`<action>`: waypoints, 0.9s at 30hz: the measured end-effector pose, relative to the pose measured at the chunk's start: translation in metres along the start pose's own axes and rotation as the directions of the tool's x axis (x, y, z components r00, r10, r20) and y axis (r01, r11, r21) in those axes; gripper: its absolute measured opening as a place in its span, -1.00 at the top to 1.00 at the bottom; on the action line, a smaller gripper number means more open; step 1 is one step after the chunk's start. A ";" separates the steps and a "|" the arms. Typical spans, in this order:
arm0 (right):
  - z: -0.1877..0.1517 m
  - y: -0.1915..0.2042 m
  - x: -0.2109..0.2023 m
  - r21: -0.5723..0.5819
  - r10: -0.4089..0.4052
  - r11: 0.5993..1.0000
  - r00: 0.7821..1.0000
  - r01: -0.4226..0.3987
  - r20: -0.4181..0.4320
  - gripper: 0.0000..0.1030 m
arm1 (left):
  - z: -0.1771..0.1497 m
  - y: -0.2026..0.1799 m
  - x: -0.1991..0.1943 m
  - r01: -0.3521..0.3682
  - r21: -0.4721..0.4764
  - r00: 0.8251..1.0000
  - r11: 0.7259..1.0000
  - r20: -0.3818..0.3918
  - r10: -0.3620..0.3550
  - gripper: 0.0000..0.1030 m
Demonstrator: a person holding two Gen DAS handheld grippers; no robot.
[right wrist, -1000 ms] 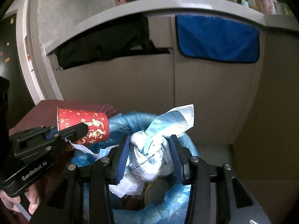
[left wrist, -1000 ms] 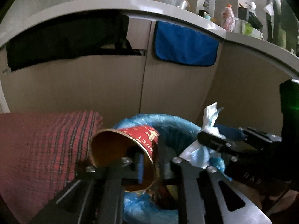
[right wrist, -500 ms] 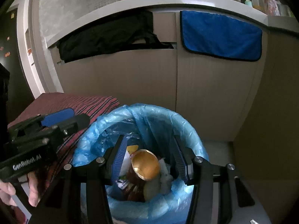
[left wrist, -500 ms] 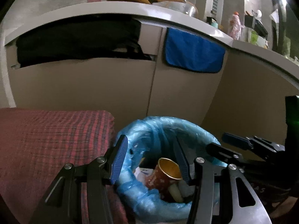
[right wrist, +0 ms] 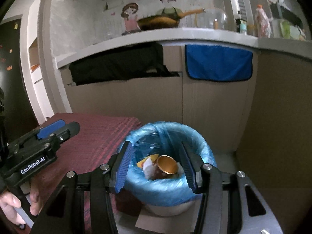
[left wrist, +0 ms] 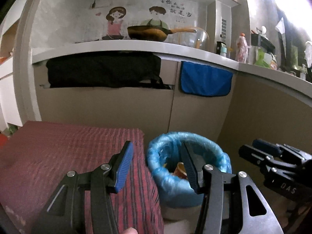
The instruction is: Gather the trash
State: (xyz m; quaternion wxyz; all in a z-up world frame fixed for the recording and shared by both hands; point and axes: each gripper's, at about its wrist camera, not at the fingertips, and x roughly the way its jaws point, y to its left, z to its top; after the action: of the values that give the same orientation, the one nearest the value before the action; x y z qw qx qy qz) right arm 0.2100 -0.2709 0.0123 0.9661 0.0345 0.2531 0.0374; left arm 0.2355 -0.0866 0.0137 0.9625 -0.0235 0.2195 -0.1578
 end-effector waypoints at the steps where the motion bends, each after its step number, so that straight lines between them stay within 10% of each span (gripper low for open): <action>1: -0.002 0.008 -0.011 -0.006 0.000 1.000 1.000 0.000 0.011 0.08 | -0.002 0.000 -0.008 -0.004 0.003 1.000 1.000 -0.002 0.004 -0.01; 27: -0.079 0.100 -0.148 -0.058 -0.002 0.998 0.989 0.011 0.145 -0.04 | -0.082 0.001 -0.190 -0.112 0.077 0.993 0.991 0.041 0.109 -0.01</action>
State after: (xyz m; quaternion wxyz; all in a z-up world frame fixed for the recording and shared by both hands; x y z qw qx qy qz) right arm 0.0375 -0.1811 0.0243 0.9827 0.0078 0.1810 0.0391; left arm 0.0377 -0.0241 0.0183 0.9737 0.0241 0.1965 -0.1125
